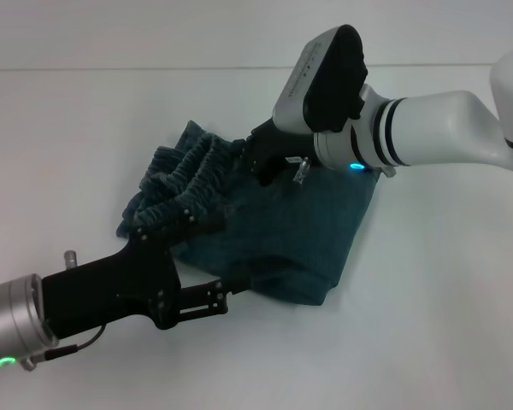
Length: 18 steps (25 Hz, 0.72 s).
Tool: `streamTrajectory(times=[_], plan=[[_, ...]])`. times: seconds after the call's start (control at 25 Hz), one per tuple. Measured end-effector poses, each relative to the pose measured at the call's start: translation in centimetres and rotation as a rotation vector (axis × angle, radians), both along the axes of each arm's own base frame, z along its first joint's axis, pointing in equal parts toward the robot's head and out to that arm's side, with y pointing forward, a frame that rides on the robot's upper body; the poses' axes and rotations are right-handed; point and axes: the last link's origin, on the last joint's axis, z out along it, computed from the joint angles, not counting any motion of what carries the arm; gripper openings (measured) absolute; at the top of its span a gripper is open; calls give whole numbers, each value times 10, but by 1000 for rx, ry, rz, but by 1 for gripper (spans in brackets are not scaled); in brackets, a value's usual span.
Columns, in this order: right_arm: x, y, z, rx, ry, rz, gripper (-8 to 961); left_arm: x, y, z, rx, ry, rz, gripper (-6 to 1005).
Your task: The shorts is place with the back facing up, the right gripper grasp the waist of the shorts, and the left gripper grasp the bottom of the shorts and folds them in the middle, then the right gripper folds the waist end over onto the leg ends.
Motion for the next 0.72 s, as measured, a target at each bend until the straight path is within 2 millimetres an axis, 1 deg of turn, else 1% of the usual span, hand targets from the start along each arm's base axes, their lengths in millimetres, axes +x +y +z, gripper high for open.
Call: streamTrajectory(times=[0.08, 0.12, 0.16, 0.28, 0.4, 0.52, 0.6, 0.72], plan=[[0, -2, 4, -9, 27, 11, 101, 0, 0, 0, 7, 3, -2, 847], [1, -5, 13, -21, 77, 16, 102, -1, 0, 0, 10, 6, -3, 847], [1, -5, 13, -21, 77, 16, 103, -1, 1, -1, 14, 6, -4, 847], [12, -18, 36, -17, 171, 24, 106, 0, 2, -2, 24, 7, -5, 848], [29, -40, 65, 37, 231, 45, 109, -1, 6, -3, 33, 20, 9, 848], [50, -70, 92, 77, 280, 38, 112, -1, 7, -5, 36, 21, 19, 848], [63, -90, 108, 76, 324, 22, 113, 0, 11, -7, 44, 17, 29, 849], [86, -118, 126, 35, 399, -21, 116, 4, 13, -9, 47, 4, 31, 849]])
